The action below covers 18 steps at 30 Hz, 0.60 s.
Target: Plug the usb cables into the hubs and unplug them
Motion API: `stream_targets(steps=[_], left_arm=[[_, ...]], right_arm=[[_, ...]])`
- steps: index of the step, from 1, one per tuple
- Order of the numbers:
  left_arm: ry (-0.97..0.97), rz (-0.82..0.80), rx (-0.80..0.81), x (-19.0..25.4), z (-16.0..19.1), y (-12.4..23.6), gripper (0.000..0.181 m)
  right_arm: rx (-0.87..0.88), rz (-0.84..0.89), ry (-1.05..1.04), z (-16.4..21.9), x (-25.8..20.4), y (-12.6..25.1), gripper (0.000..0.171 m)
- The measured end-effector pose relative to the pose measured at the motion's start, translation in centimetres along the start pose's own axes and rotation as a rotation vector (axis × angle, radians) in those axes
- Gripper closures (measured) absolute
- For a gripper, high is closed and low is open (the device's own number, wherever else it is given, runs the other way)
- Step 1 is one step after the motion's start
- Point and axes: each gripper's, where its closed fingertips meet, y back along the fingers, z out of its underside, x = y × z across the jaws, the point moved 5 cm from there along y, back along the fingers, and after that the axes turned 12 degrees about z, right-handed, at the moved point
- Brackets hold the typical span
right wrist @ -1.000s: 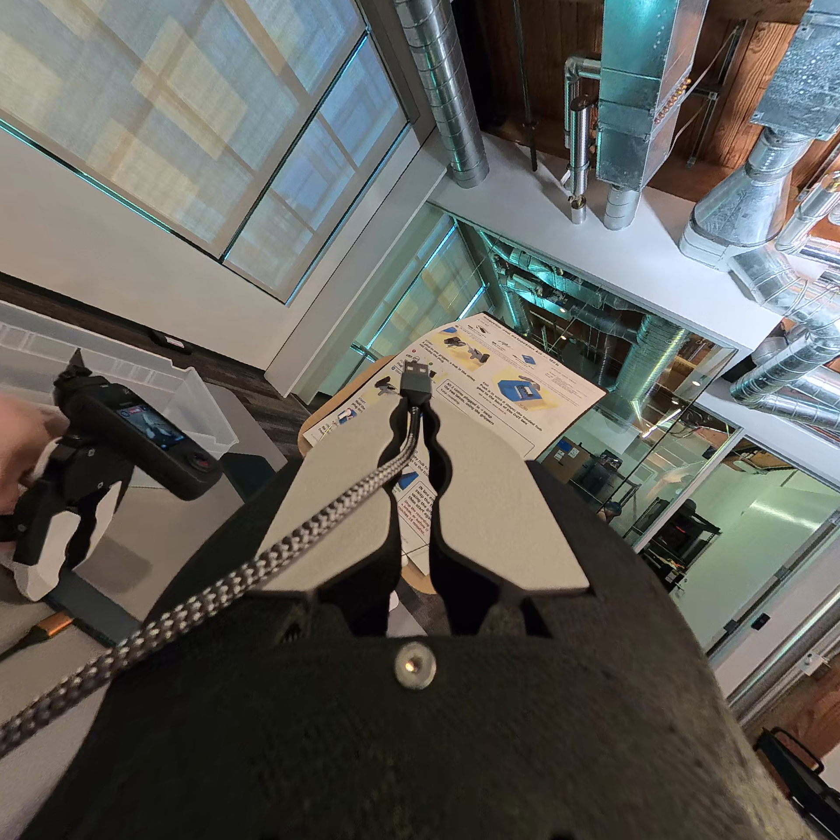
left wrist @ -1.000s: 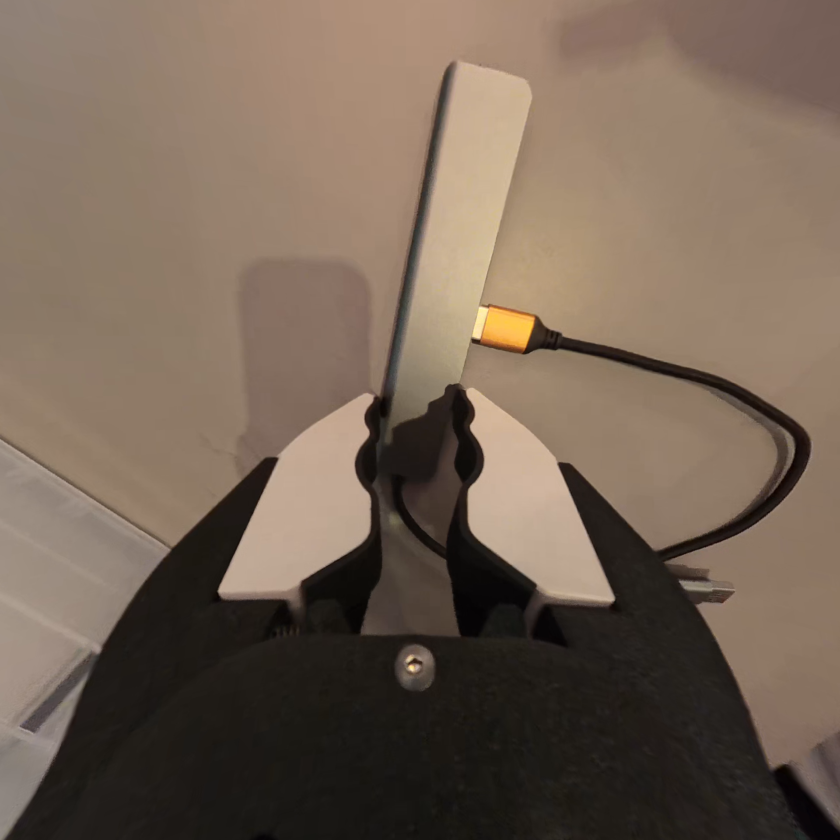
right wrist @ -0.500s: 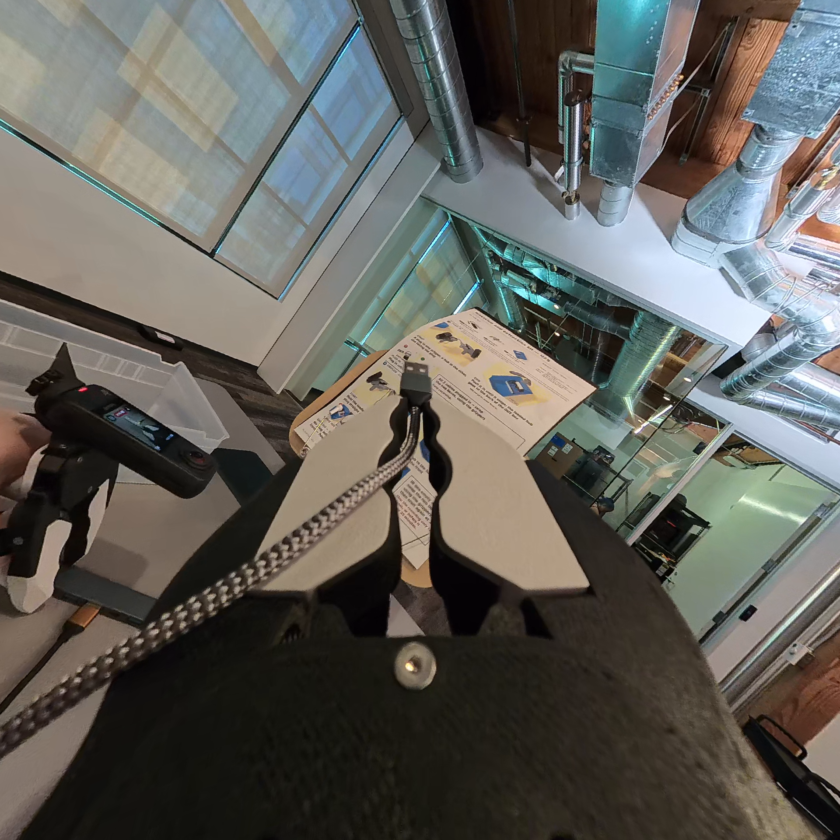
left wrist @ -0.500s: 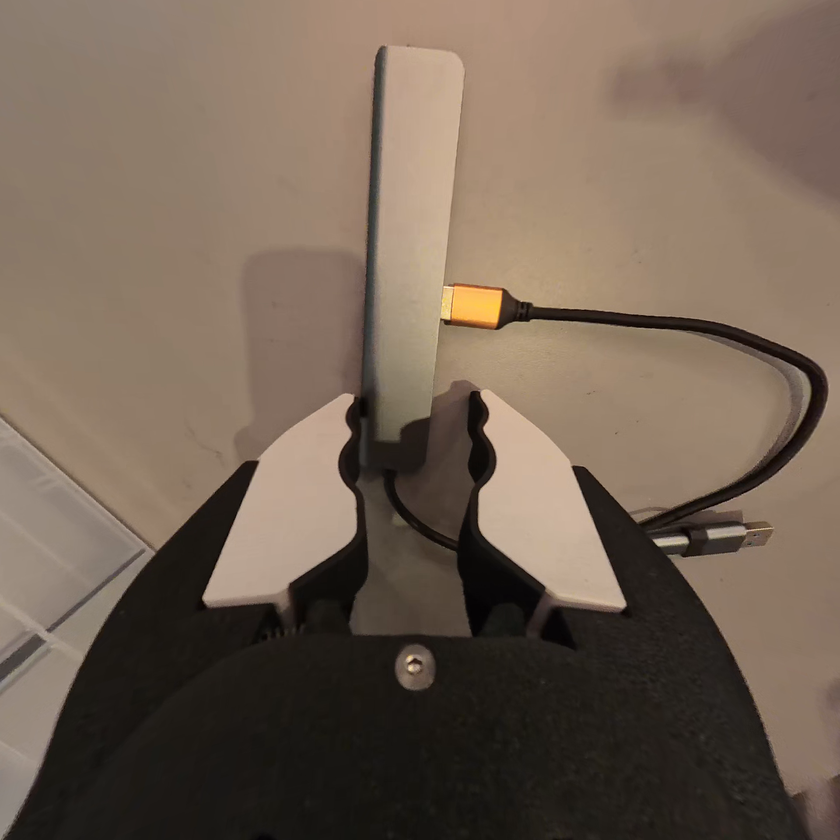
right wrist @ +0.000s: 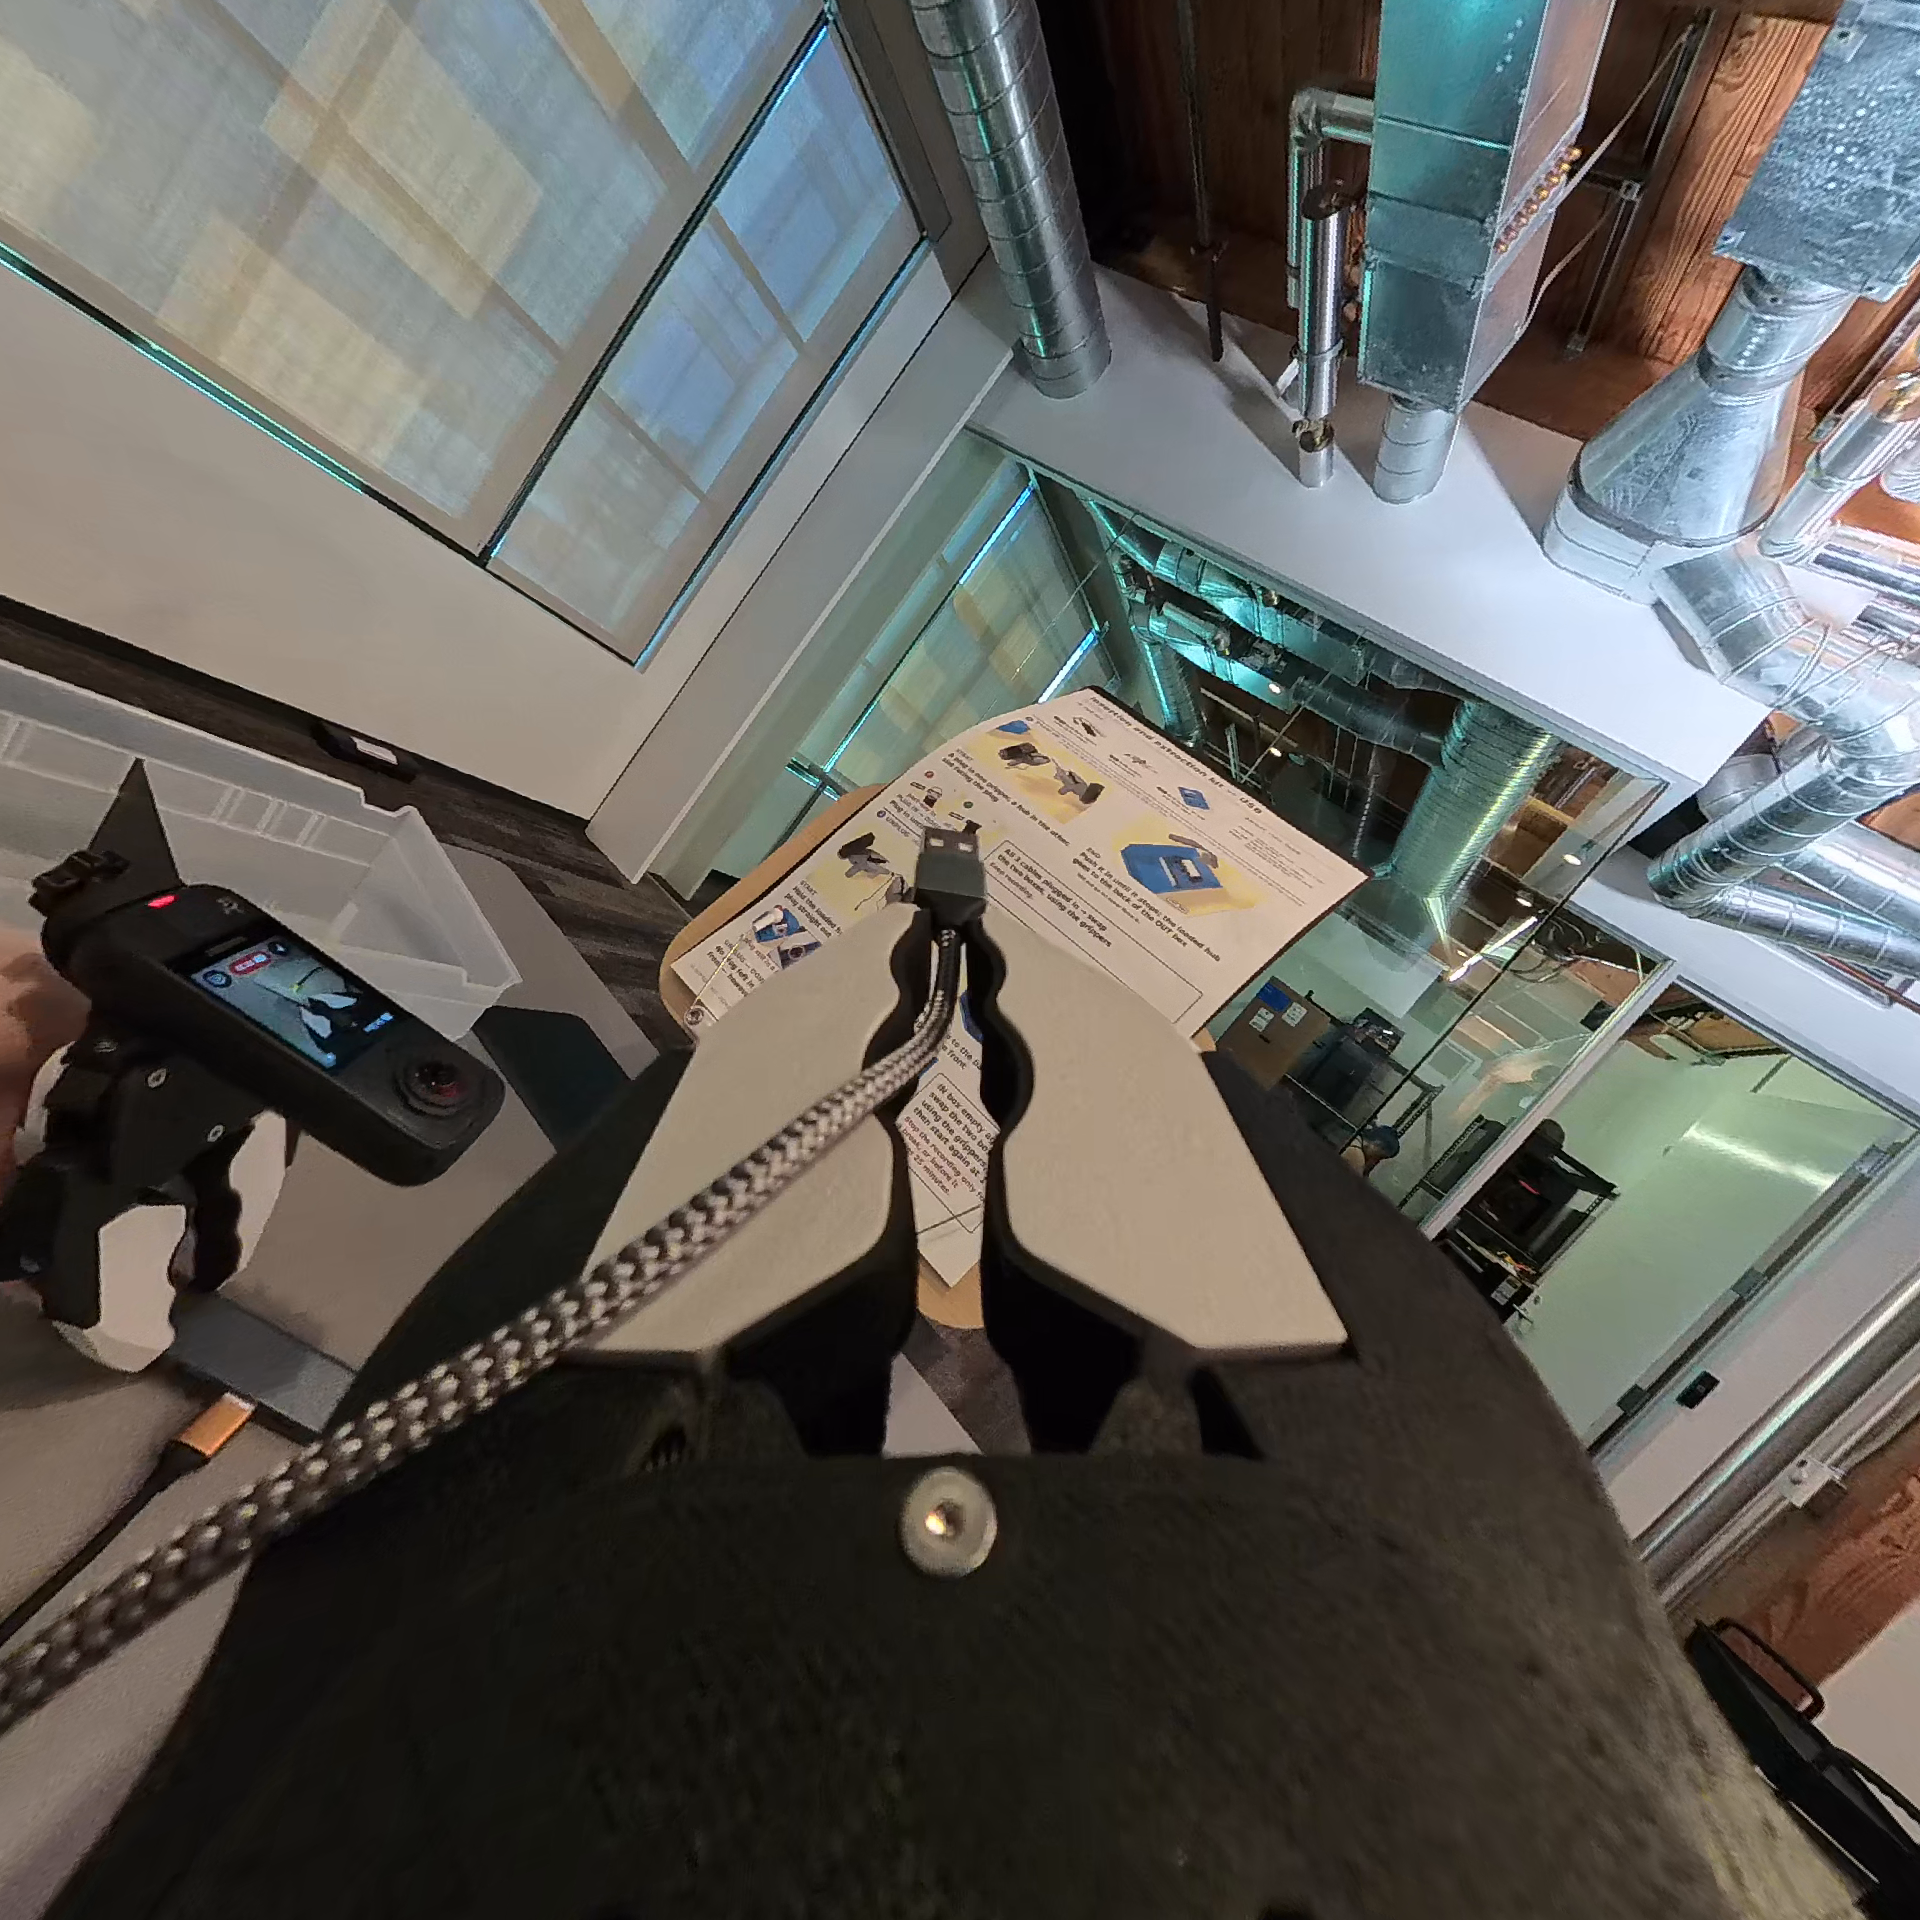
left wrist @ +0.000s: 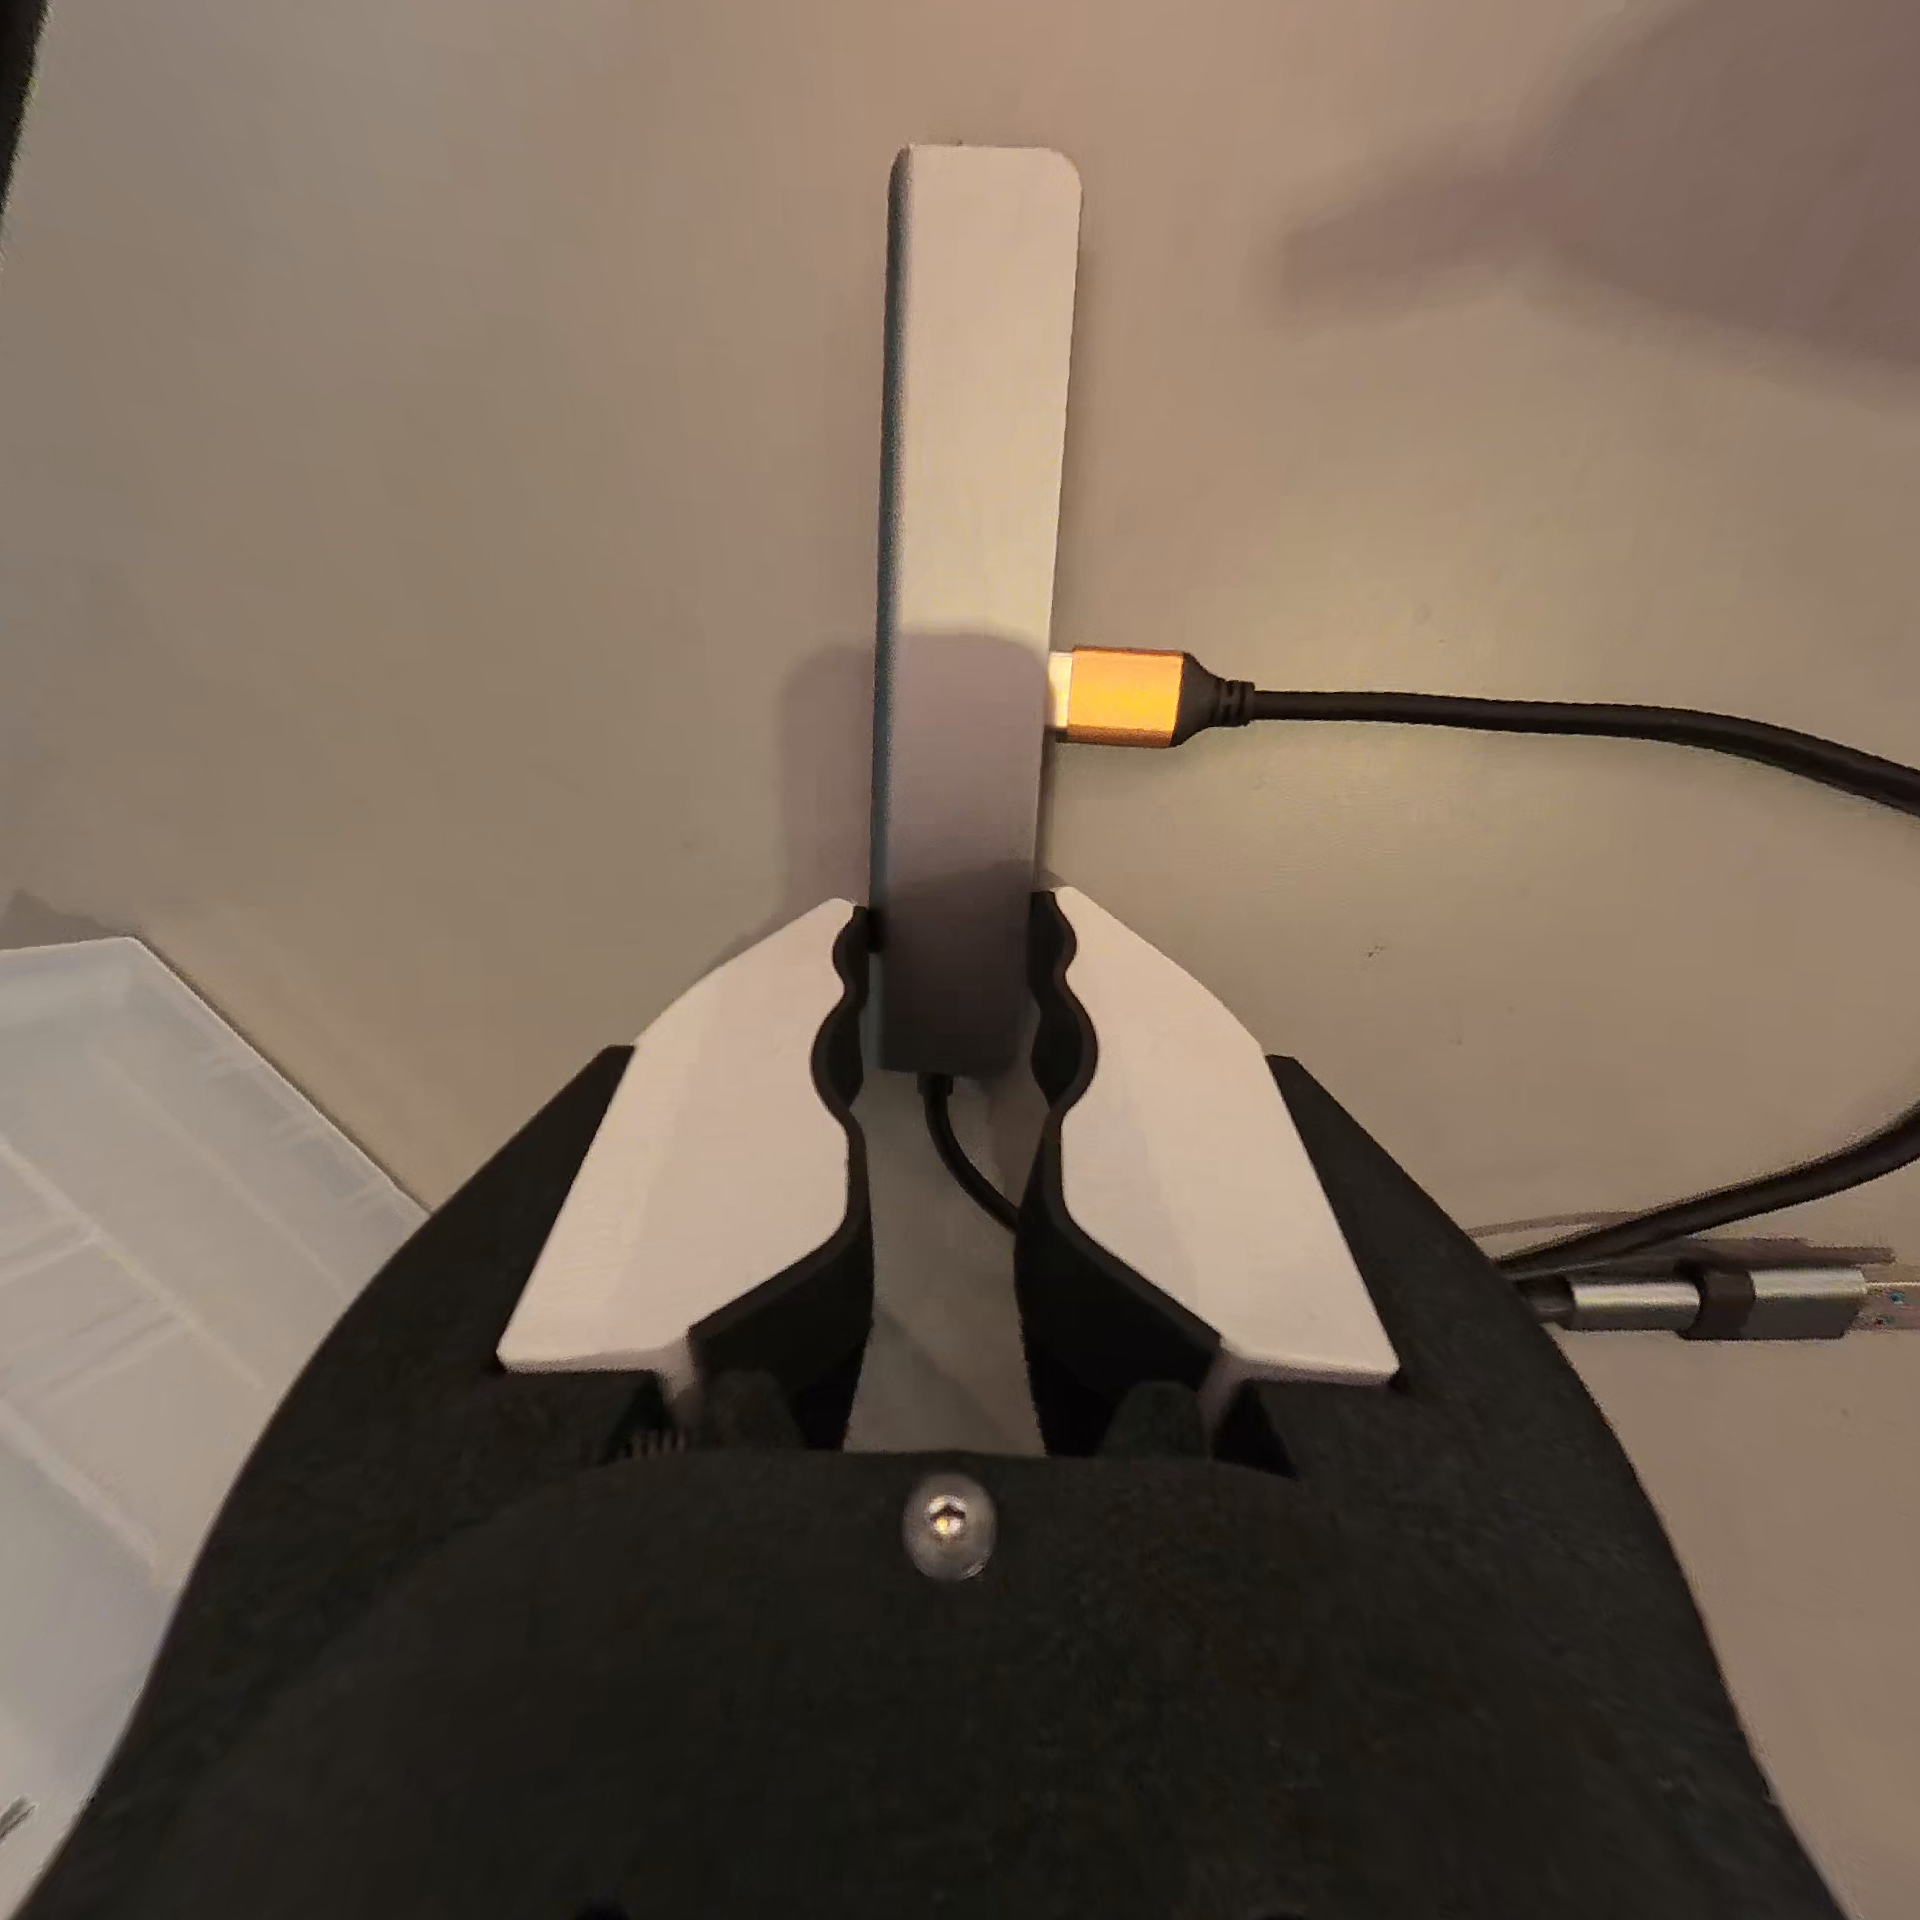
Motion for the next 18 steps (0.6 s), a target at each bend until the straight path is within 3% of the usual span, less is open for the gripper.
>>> stream_targets(steps=[18], left_arm=[[-0.048, -0.043, 0.08, 0.9, -1.3, 1.8, 0.152]], right_arm=[[0.005, 0.017, 0.005, 0.0, 0.4, 0.1, 0.164]])
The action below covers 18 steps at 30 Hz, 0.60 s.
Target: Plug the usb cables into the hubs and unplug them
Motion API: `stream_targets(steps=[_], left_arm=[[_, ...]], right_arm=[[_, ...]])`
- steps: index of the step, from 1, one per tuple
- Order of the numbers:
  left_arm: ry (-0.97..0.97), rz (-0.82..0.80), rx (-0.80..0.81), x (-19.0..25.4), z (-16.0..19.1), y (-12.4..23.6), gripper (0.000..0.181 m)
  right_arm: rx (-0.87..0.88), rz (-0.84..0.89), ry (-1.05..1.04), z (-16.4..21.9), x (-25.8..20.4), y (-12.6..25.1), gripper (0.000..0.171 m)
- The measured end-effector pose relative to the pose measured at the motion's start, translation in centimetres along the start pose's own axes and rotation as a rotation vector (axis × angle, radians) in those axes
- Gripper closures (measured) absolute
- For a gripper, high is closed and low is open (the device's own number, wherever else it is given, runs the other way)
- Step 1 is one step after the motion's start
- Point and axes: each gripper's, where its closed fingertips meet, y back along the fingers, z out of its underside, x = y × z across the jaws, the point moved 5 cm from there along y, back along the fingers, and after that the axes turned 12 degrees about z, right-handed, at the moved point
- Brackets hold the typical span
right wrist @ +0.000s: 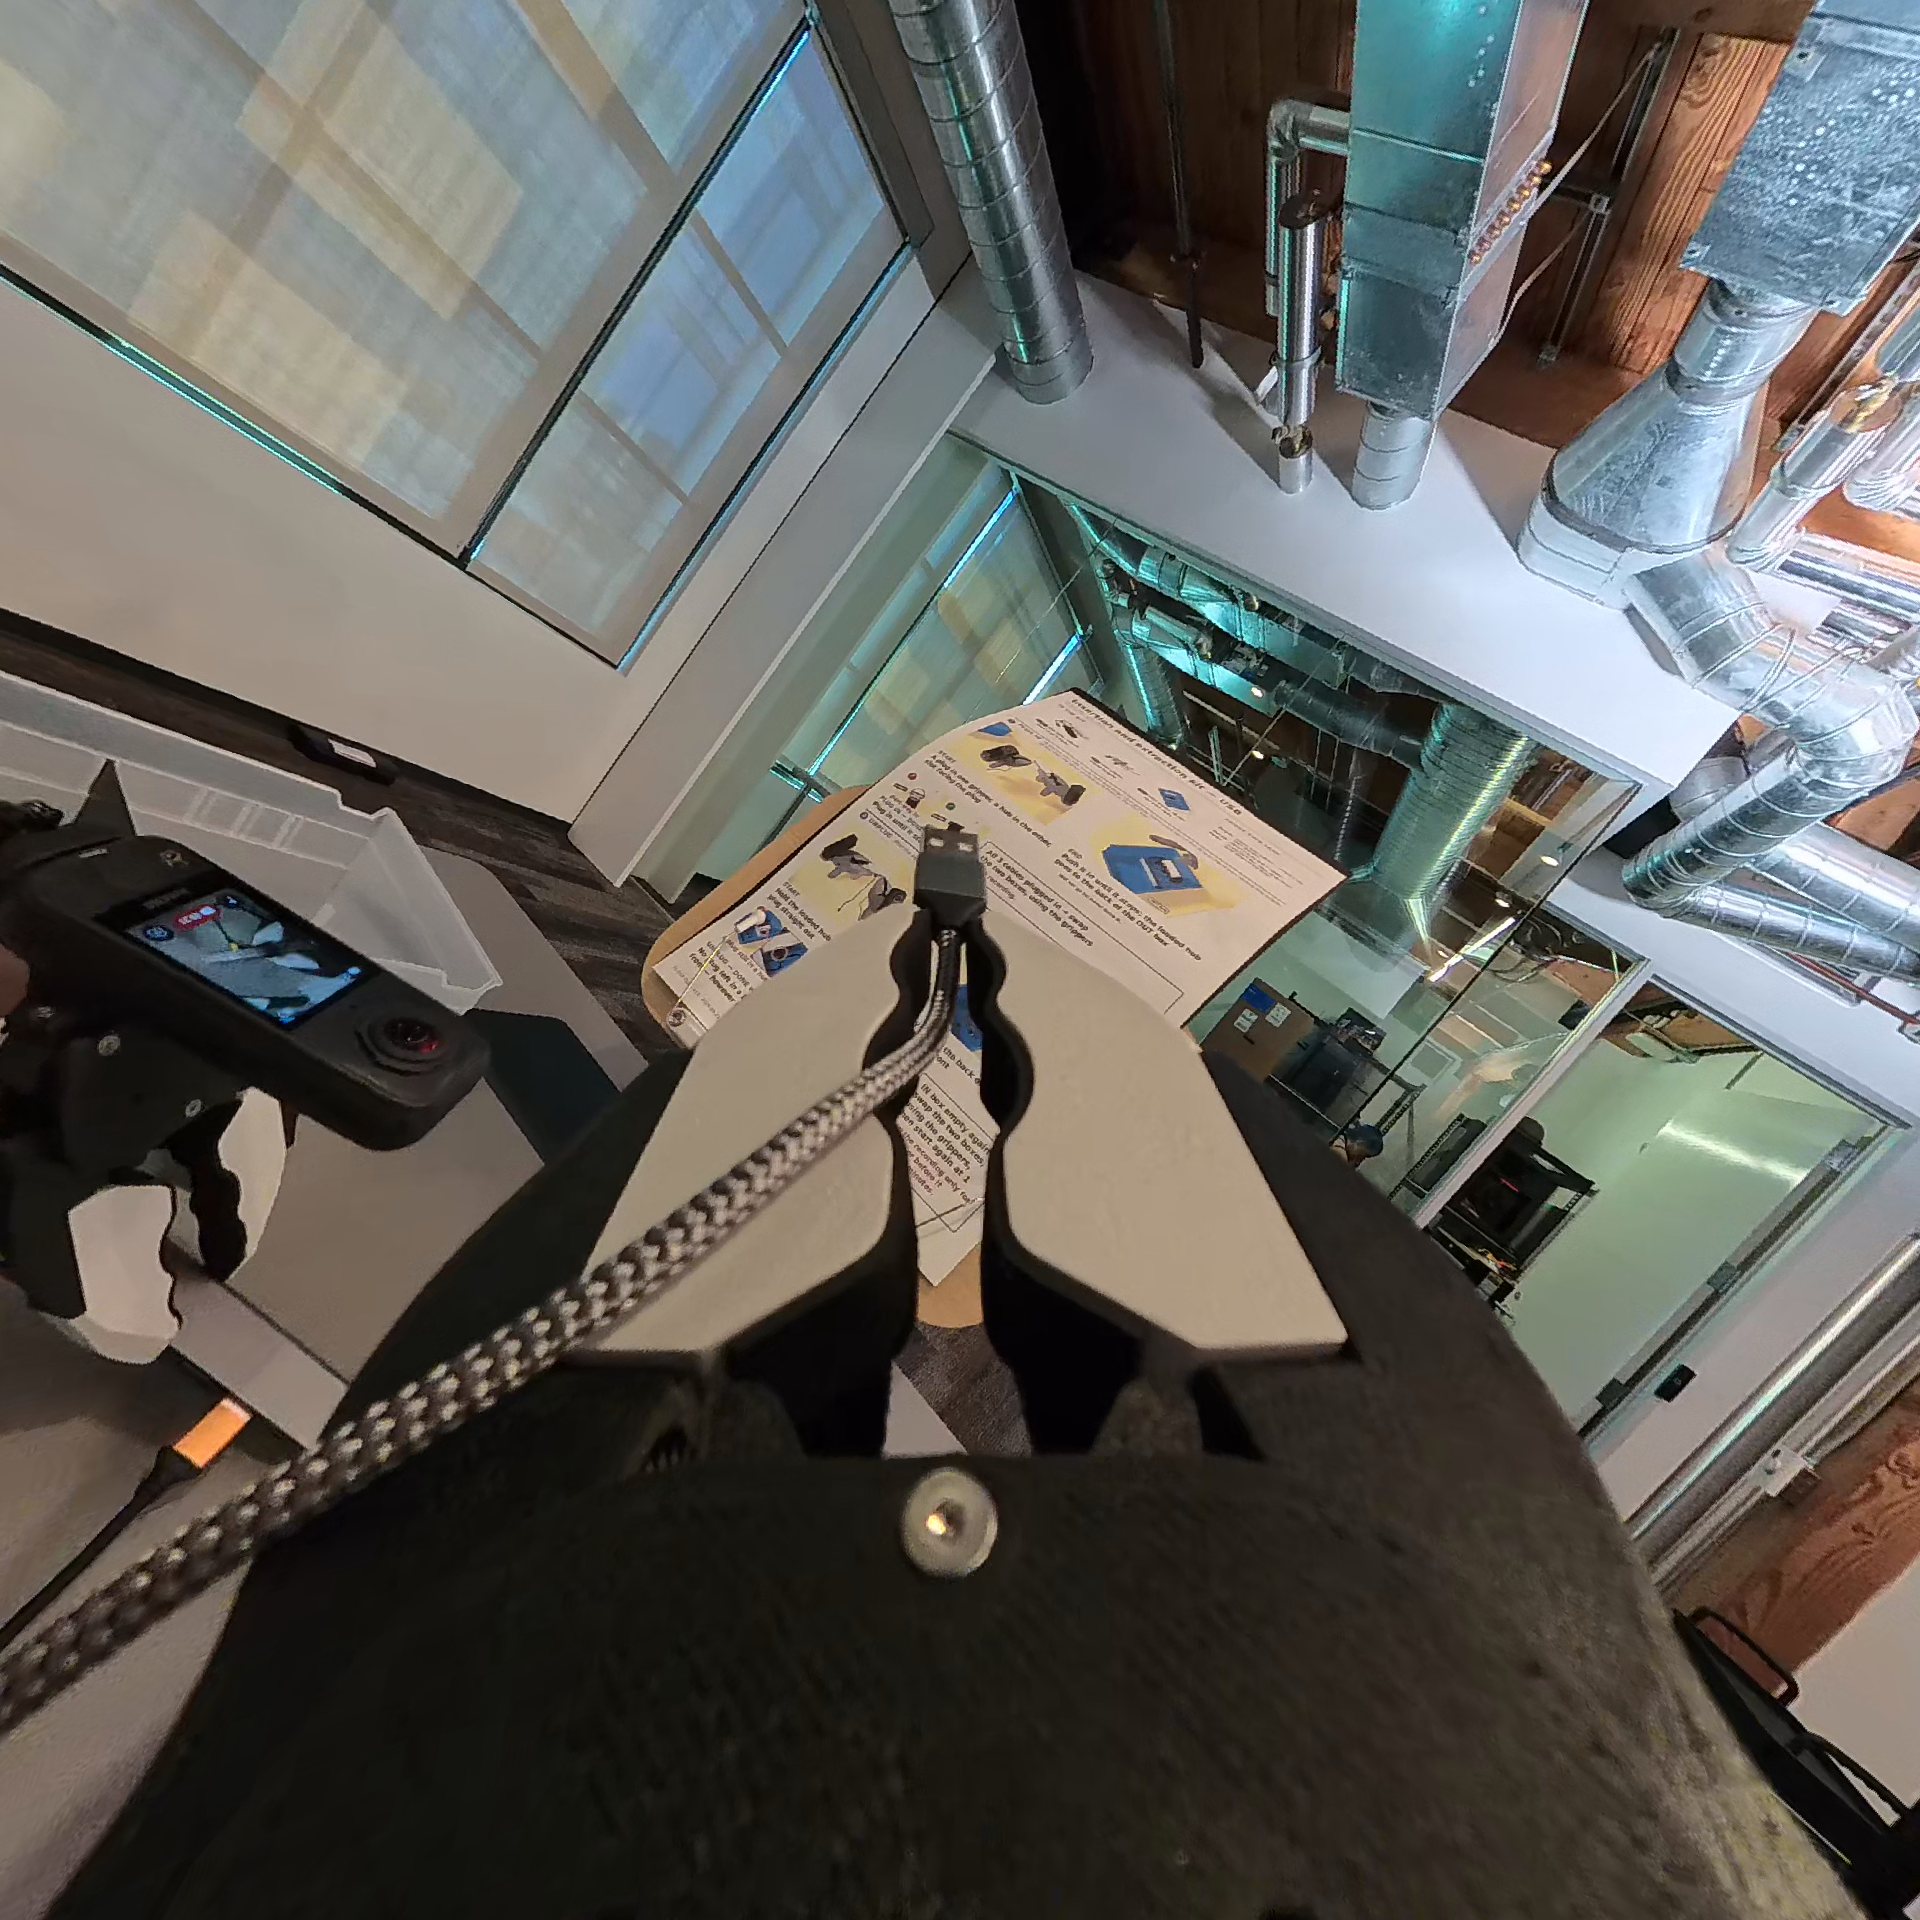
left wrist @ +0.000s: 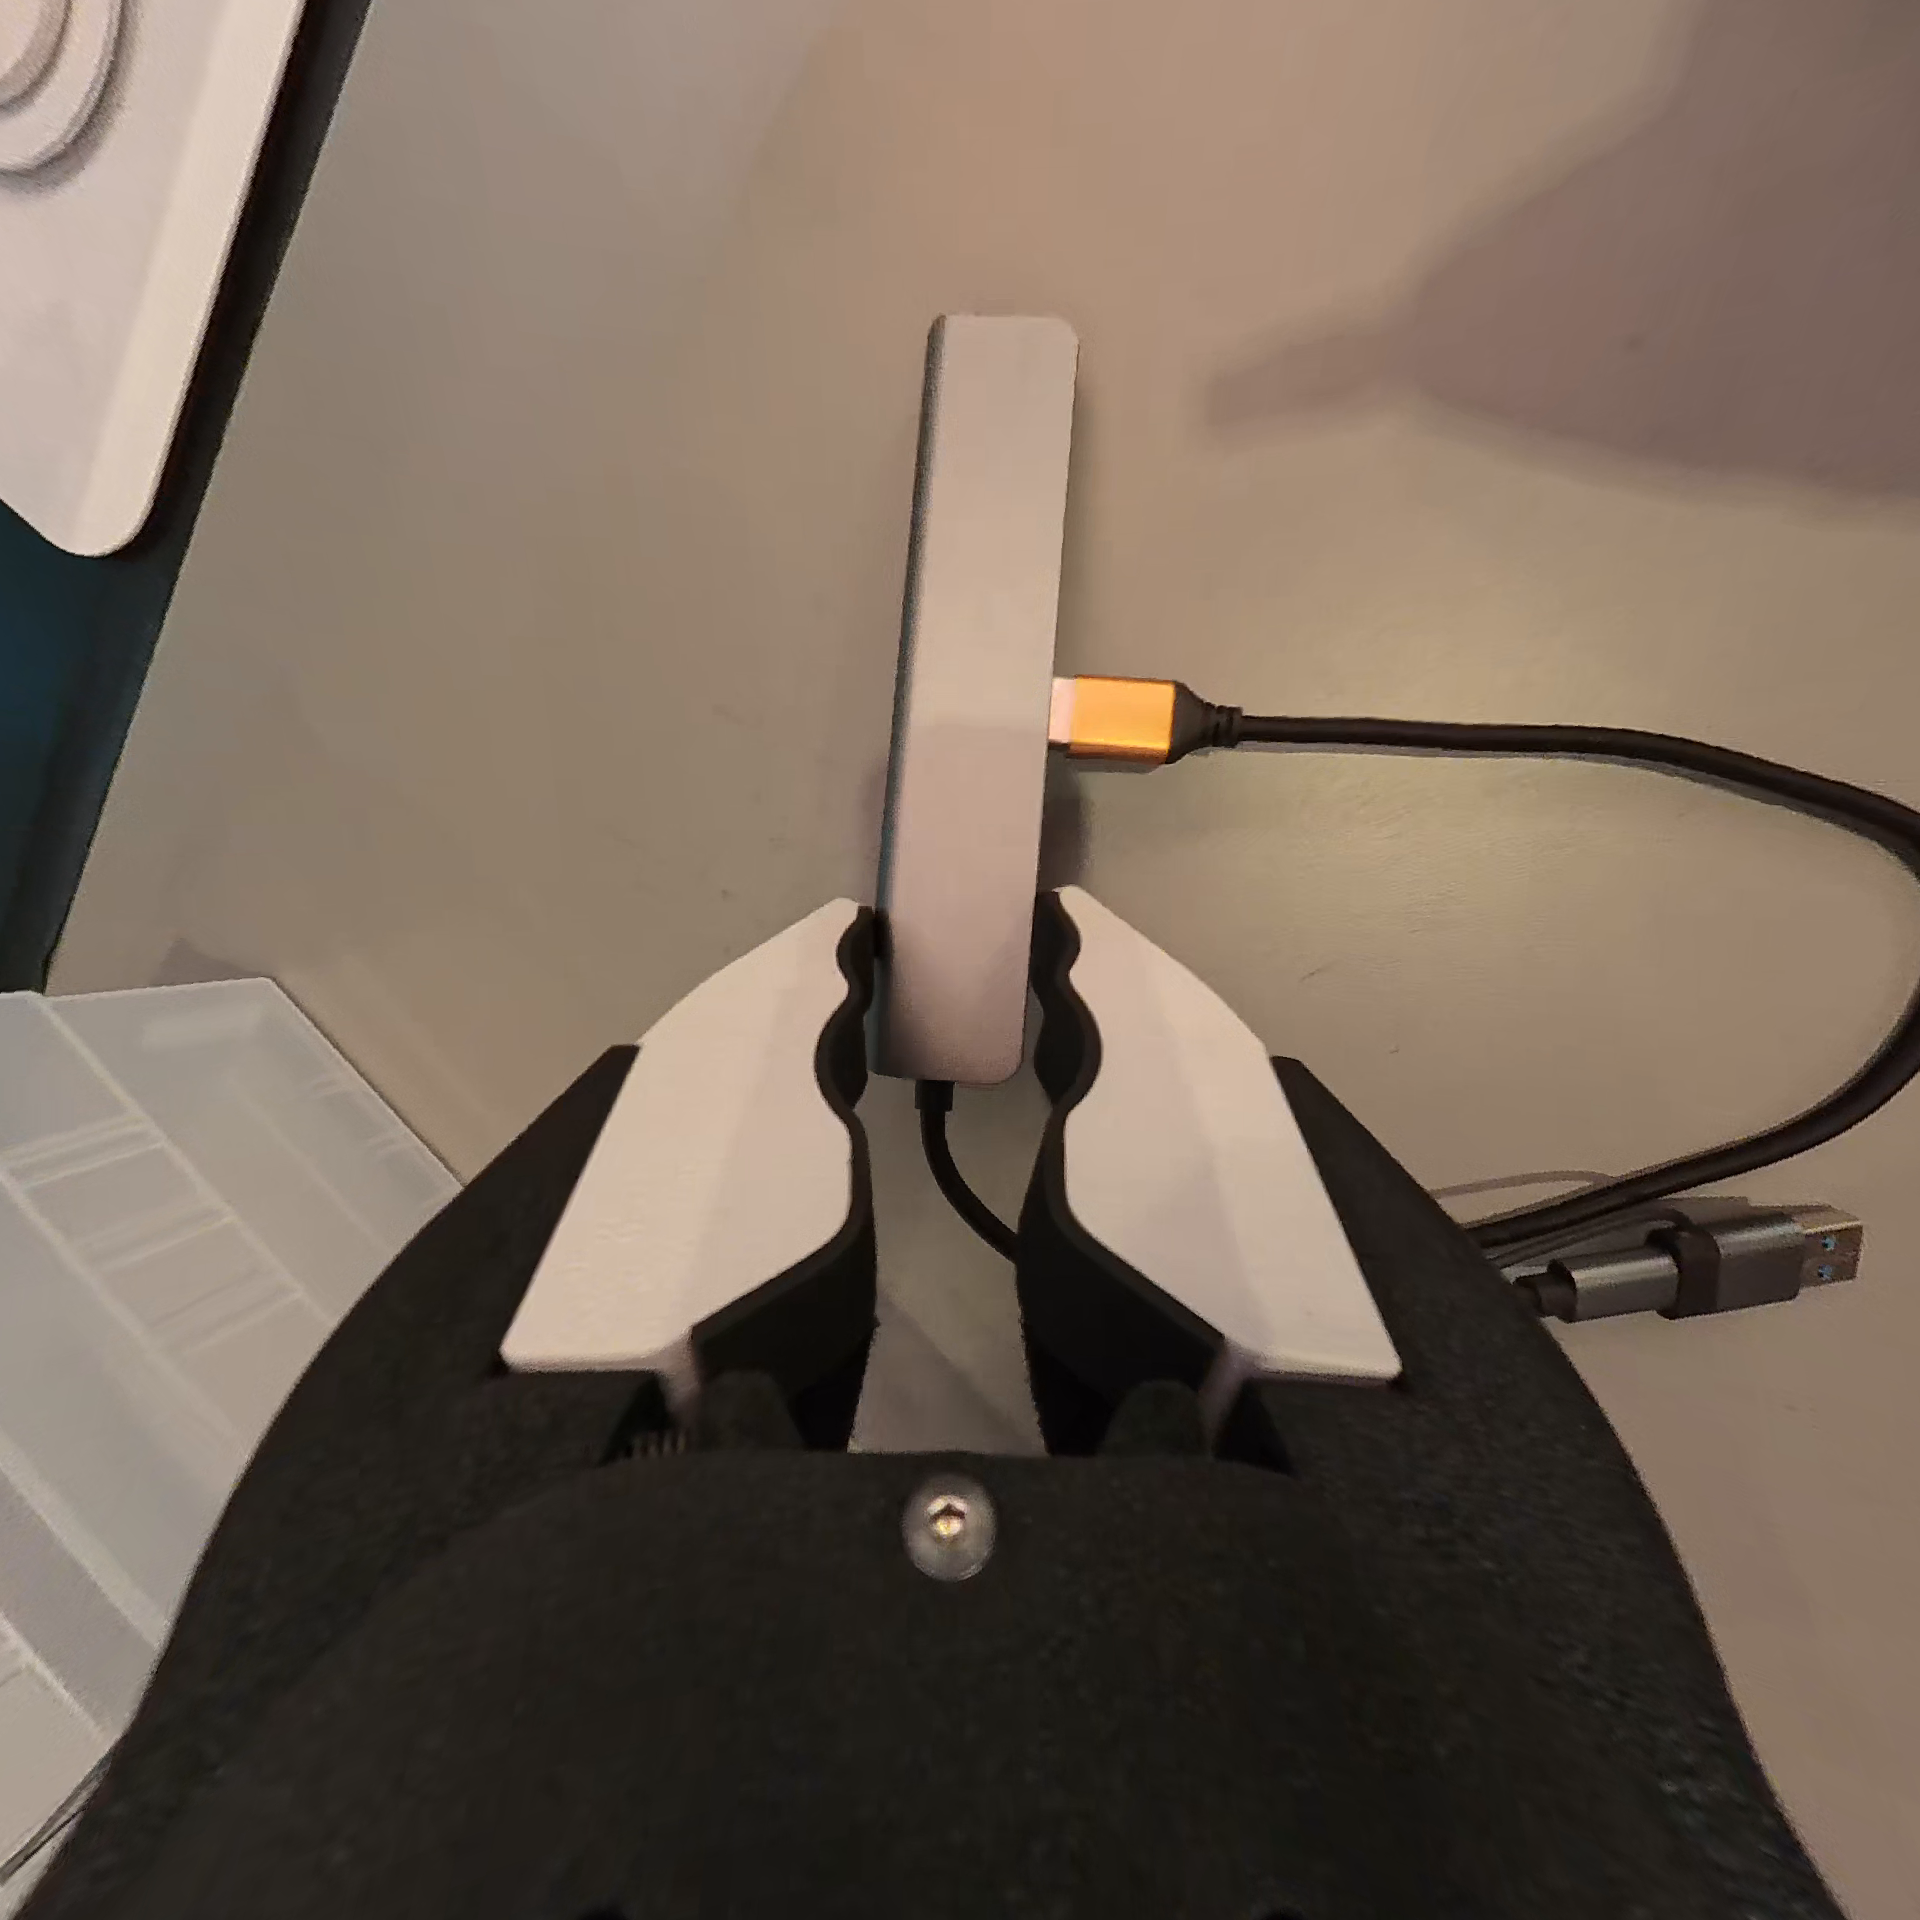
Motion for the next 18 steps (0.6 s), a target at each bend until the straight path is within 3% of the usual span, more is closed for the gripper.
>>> stream_targets(steps=[8, 18], left_arm=[[0.065, 0.163, 0.232, 0.4, -1.4, 2.4, 0.152], [0.282, 0.576, 0.618, 0.2, -2.7, 6.8, 0.153]], right_arm=[[-0.014, 0.004, -0.005, 0.4, 0.1, -0.1, 0.164], [-0.125, 0.005, -0.062, 2.7, -0.5, -1.3, 0.164]])
